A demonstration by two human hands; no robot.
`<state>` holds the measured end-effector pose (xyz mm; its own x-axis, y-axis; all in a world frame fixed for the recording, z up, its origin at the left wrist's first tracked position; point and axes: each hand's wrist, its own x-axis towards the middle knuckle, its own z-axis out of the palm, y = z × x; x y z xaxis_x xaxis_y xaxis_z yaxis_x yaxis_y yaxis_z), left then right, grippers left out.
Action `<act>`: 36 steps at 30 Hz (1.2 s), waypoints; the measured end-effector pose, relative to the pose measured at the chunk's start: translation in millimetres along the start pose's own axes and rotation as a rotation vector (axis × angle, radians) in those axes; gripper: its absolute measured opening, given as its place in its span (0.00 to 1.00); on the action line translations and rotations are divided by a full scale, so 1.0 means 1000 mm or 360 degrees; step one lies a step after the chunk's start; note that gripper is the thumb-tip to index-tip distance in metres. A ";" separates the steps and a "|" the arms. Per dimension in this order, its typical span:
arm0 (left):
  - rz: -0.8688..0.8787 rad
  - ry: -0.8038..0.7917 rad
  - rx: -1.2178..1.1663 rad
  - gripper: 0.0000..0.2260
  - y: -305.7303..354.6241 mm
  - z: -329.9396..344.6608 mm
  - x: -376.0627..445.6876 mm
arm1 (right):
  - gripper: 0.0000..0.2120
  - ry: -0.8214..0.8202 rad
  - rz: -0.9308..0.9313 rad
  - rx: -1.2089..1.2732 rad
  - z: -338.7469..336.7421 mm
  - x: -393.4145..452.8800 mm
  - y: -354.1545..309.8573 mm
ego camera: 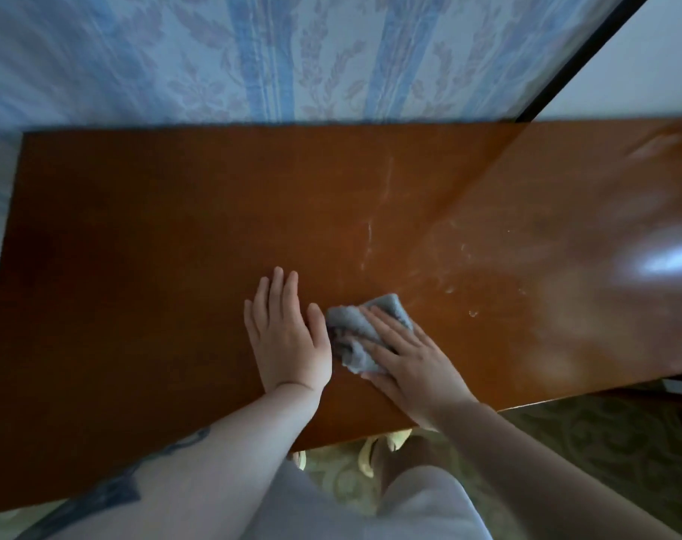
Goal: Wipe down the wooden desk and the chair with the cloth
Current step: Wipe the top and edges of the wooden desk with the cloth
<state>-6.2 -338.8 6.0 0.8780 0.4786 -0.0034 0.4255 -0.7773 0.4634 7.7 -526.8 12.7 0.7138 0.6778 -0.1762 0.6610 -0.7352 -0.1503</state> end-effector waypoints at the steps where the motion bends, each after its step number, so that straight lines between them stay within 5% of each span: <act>1: -0.0006 0.0004 -0.0001 0.24 0.000 0.000 -0.001 | 0.24 0.0075 0.0241 0.0088 0.001 -0.002 -0.006; 4: -0.0056 0.0031 -0.0049 0.24 0.001 0.001 0.000 | 0.24 0.0272 0.0539 0.0322 0.016 -0.008 -0.057; 10: -0.0115 0.0141 -0.0295 0.22 0.004 -0.003 0.000 | 0.23 -0.0083 -0.0518 -0.0101 -0.009 0.031 0.009; 15: -0.0607 0.0462 -0.0333 0.19 0.036 0.008 -0.015 | 0.24 -0.0004 -0.0214 0.0176 0.001 -0.004 0.001; 20: -0.1000 0.0666 -0.0341 0.20 0.055 0.020 -0.033 | 0.25 -0.0528 -0.1156 -0.0301 -0.033 0.048 0.037; 22: -0.1032 0.0627 -0.0201 0.20 0.054 0.022 -0.031 | 0.25 -0.0488 -0.1119 -0.0253 -0.037 0.070 0.056; 26: -0.1082 0.0584 -0.0022 0.21 0.057 0.025 -0.025 | 0.24 -0.0049 -0.0517 0.0110 -0.014 0.026 0.035; 33: -0.1125 0.0536 0.0046 0.22 0.056 0.026 -0.023 | 0.25 -0.0466 -0.1209 -0.0269 -0.038 0.083 0.065; 36: -0.1111 0.0529 0.0077 0.22 0.056 0.025 -0.022 | 0.26 -0.0148 -0.0633 -0.0087 -0.035 0.091 0.068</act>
<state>4.0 -403.4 9.7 0.2940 0.9557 -0.0109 0.8720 -0.2636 0.4125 125.2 -514.8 20.7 0.3777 0.9035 -0.2025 0.8943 -0.4127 -0.1730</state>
